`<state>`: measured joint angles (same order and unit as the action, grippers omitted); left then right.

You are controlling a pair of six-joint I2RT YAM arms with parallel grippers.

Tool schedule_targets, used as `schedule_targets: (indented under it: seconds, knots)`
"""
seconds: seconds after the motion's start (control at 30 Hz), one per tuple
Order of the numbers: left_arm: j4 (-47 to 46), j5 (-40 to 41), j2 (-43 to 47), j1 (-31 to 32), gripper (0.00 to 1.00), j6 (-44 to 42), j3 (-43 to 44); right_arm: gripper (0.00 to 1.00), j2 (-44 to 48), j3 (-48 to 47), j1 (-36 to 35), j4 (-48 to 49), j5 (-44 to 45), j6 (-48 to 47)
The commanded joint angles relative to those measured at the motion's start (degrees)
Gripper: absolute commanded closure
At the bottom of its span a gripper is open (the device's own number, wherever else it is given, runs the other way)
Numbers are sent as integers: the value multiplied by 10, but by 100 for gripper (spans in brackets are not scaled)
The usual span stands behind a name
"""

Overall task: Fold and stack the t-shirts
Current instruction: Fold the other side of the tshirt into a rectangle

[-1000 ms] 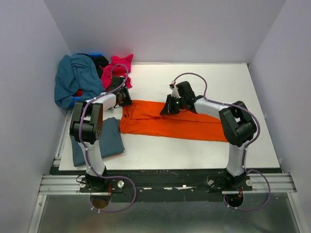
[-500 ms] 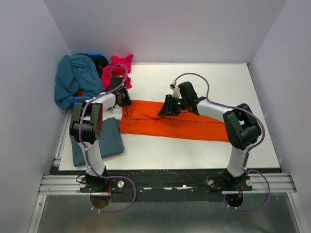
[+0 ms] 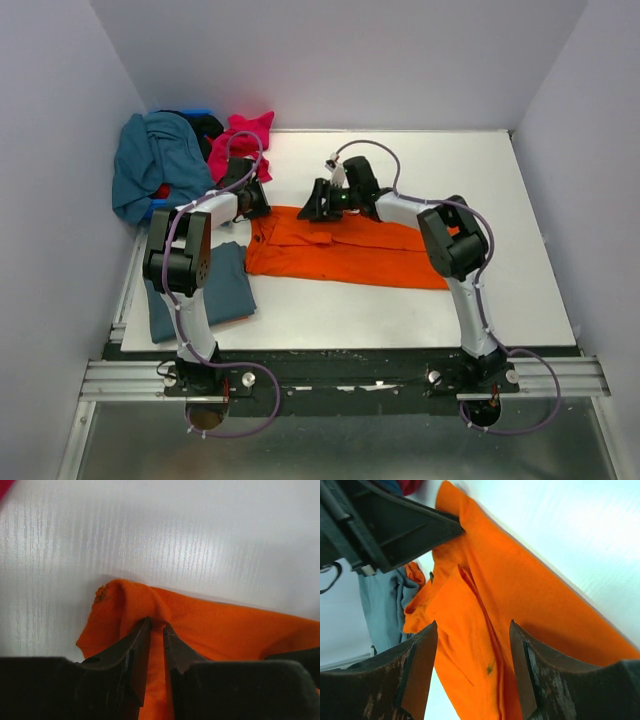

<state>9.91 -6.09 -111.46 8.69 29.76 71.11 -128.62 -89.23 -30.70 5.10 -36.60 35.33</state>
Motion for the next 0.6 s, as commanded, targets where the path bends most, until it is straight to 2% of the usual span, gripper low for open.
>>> schedule_targets:
  seconds: [0.0,0.1,0.23,0.57]
  knots:
    - [12,-1,-9,-6,69,-12,-3,33,-42,-25,-20,50,-49,35]
    - [13,-1,-10,-6,69,-13,-3,33,-48,-14,-26,77,-72,47]
    - [16,0,-16,-6,69,-15,2,33,-29,49,-30,155,-121,75]
    - [20,1,-21,-6,69,-15,5,33,48,170,-45,188,-148,62]
